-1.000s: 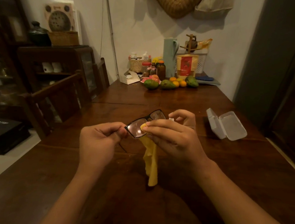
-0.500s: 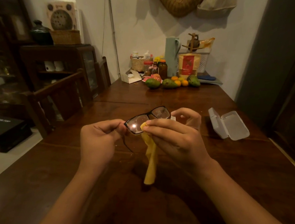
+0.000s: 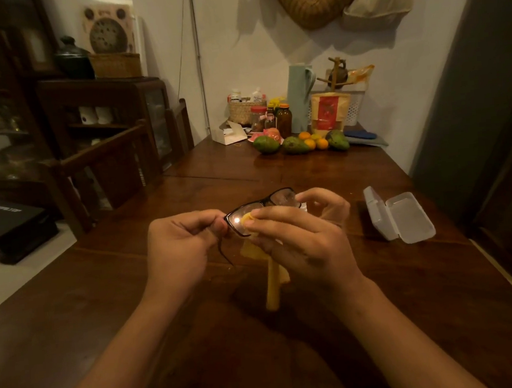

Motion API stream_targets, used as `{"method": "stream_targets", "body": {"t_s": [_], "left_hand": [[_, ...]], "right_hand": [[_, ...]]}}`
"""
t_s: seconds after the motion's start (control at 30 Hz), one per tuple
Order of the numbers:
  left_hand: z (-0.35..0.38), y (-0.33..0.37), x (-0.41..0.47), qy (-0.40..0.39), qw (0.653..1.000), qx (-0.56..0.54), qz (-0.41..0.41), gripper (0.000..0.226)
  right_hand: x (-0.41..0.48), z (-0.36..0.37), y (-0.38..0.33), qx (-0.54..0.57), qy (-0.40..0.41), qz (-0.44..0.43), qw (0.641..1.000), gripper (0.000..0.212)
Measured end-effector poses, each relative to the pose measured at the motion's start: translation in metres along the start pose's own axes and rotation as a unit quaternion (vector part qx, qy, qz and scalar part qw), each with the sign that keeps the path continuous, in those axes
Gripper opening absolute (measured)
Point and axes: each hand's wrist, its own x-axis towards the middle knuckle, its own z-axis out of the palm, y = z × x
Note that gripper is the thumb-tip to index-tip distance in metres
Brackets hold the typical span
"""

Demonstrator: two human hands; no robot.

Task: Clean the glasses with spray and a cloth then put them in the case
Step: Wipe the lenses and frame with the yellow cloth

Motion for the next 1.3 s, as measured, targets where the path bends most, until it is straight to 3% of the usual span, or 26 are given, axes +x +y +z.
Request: {"method": "stream_targets", "body": {"t_s": [0.17, 0.3, 0.47, 0.63, 0.83, 0.97, 1.07, 1.3], "left_hand": [[-0.003, 0.001, 0.001, 0.007, 1.0, 0.005, 0.006, 0.034], [-0.003, 0.0, 0.0, 0.003, 1.0, -0.001, 0.009, 0.032], [-0.003, -0.001, 0.0, 0.003, 1.0, 0.0, 0.003, 0.047], [-0.004, -0.002, 0.001, -0.005, 1.0, 0.016, 0.011, 0.034], [-0.004, 0.0, 0.001, -0.008, 1.0, 0.014, 0.019, 0.049], [-0.002, -0.002, 0.001, -0.001, 1.0, 0.002, 0.015, 0.052], [-0.002, -0.002, 0.001, -0.005, 1.0, 0.002, 0.013, 0.053], [-0.005, -0.004, 0.001, 0.008, 0.999, 0.018, 0.025, 0.049]], "right_hand": [[0.004, -0.002, 0.0, -0.011, -0.006, 0.046, 0.999, 0.026], [0.007, 0.001, -0.012, -0.028, -0.019, 0.022, 0.999, 0.029], [0.005, 0.001, -0.011, -0.024, -0.046, -0.02, 0.998, 0.03], [0.002, -0.001, 0.003, 0.05, -0.04, 0.02, 0.998, 0.024], [0.003, 0.003, -0.001, 0.038, -0.045, 0.041, 0.997, 0.031], [-0.001, 0.008, -0.008, -0.004, -0.042, 0.0, 0.999, 0.033], [-0.003, 0.006, -0.002, 0.027, -0.033, -0.006, 0.999, 0.031], [-0.007, 0.004, 0.01, 0.056, -0.05, 0.061, 0.995, 0.027]]}}
